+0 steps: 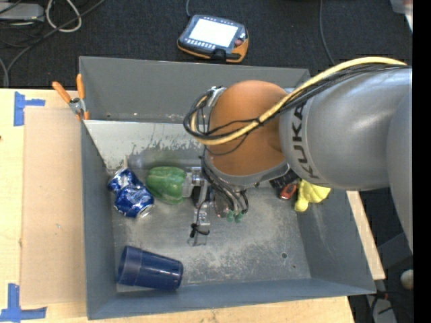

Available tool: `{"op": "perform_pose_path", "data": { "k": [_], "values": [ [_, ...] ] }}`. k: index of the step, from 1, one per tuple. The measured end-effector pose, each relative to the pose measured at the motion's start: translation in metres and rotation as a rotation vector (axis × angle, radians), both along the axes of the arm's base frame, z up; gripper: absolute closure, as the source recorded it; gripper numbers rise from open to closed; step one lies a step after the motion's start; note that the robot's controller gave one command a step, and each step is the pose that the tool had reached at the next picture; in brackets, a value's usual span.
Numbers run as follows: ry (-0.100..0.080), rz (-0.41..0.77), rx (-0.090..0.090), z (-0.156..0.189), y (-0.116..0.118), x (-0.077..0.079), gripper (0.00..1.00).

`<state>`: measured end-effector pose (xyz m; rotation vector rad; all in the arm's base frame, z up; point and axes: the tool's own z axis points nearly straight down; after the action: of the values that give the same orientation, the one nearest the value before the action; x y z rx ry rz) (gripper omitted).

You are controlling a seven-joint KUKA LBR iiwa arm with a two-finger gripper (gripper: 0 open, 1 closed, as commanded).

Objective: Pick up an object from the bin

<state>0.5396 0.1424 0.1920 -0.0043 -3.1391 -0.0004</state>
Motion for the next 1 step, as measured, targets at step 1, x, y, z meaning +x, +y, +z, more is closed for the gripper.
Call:
{"op": "perform_pose_path", "data": {
  "k": [1],
  "values": [
    [0.003,0.014,-0.001,-0.1230,0.0948,-0.0572,0.00]
  ]
}}
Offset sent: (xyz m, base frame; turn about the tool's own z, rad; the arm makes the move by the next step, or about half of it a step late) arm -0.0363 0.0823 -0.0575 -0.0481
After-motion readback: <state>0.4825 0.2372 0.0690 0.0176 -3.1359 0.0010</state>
